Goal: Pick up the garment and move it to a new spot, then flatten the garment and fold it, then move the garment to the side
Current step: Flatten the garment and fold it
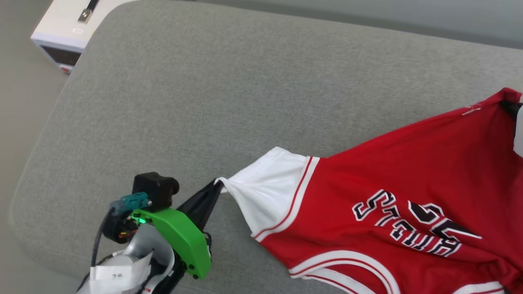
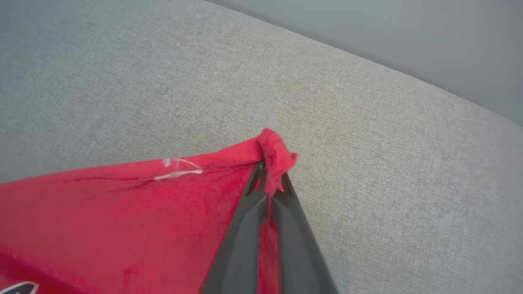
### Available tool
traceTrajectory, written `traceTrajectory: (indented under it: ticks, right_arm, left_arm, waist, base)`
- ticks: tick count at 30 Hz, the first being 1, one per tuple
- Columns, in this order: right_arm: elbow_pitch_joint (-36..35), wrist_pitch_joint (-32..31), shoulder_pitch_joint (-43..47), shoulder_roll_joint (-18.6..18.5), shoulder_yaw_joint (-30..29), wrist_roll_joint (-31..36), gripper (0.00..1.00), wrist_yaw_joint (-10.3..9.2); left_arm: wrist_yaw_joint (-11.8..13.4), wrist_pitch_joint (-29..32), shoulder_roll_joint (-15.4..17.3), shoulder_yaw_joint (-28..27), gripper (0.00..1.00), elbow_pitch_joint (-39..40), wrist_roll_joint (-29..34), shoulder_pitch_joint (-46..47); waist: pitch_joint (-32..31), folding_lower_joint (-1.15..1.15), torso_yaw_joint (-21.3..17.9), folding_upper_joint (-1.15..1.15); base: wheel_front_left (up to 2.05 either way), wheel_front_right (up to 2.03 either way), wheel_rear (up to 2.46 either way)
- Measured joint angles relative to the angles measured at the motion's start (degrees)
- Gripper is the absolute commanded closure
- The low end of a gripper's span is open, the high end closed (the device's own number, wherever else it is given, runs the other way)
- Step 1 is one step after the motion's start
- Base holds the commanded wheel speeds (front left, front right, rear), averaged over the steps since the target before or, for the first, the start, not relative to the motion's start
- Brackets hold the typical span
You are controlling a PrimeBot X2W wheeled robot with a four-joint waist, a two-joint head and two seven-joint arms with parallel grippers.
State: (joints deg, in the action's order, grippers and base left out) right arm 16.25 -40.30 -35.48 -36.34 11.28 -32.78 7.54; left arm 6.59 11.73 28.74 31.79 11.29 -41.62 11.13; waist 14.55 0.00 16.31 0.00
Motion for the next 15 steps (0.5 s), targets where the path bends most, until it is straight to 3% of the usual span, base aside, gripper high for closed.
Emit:
traceTrajectory:
  ticks: [15]
  right_arm:
    - [-9.2,8.3,3.1,-0.1,-4.9,-1.6,1.00,0.00]
  left_arm:
    - [2.8,-7.3,1.7,-7.2,1.00,2.2,3.1,4.9]
  waist:
    - [-7.3,0.00,-8.3,0.00]
  base:
    - [0.00,0.00,0.00]
